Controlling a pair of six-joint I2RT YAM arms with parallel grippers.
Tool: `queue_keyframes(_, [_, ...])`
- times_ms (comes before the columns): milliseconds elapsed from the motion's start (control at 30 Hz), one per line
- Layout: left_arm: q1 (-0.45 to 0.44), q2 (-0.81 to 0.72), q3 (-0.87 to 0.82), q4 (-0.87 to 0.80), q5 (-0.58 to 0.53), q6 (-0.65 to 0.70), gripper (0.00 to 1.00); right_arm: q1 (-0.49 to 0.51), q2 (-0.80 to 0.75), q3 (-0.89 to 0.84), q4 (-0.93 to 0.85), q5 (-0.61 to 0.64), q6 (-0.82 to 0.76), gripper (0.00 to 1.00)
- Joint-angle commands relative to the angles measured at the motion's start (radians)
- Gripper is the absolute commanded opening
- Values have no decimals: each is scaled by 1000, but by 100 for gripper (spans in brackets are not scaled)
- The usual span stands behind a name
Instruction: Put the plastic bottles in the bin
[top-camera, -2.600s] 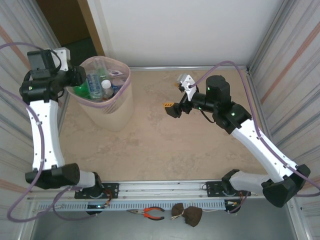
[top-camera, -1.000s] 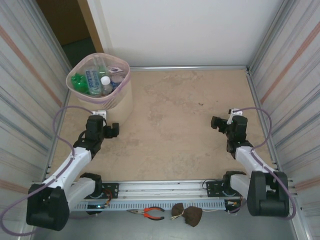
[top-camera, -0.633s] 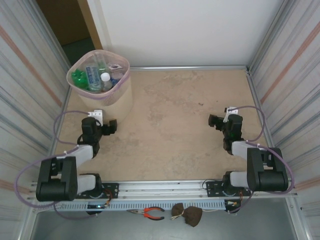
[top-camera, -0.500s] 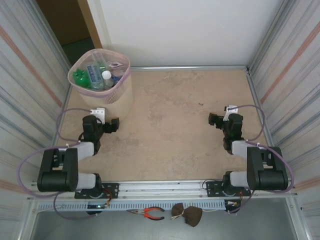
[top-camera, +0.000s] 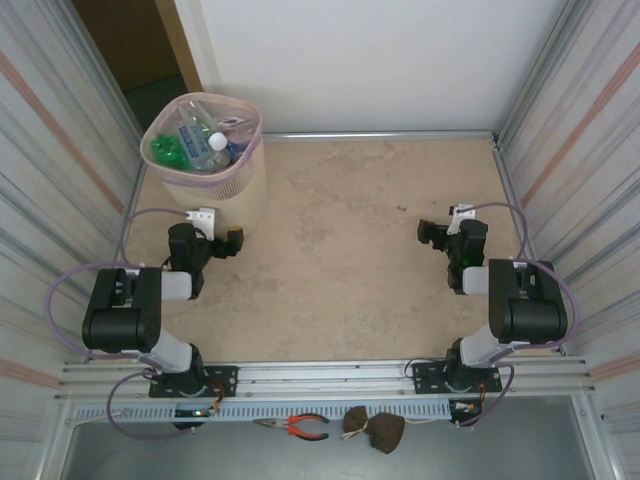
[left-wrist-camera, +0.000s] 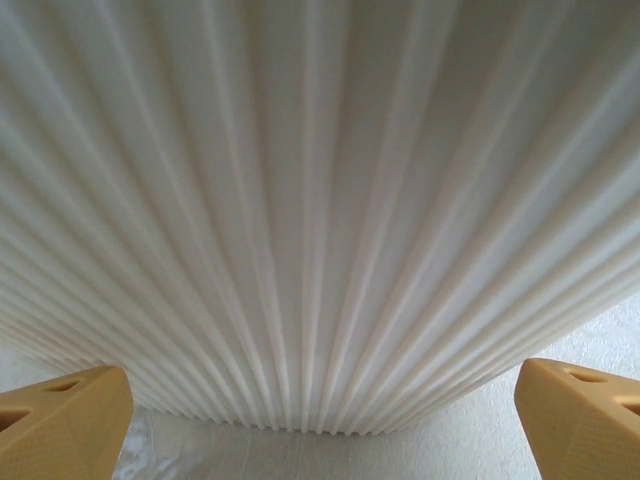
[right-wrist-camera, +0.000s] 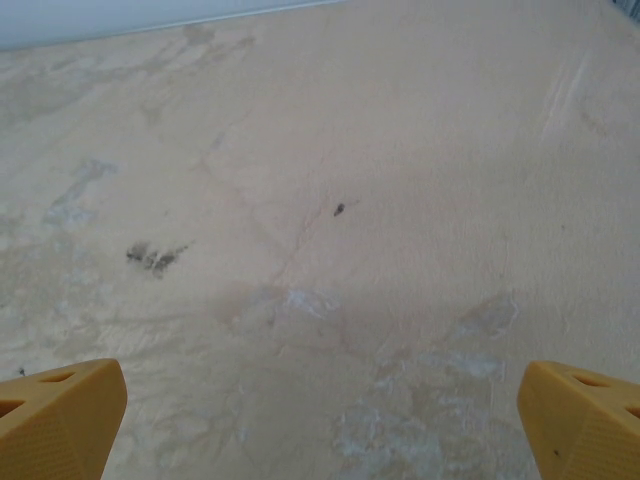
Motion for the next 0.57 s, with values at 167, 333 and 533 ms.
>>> queue_keyframes(167, [-6, -8, 18, 7, -72, 23, 99, 10, -1, 12, -9, 31, -14, 99])
queue_keyframes(333, [-5, -9, 18, 5, -73, 23, 99, 10, 1, 13, -11, 32, -13, 99])
queue_keyframes(533, [-5, -9, 17, 5, -73, 23, 99, 6, -2, 11, -7, 25, -9, 99])
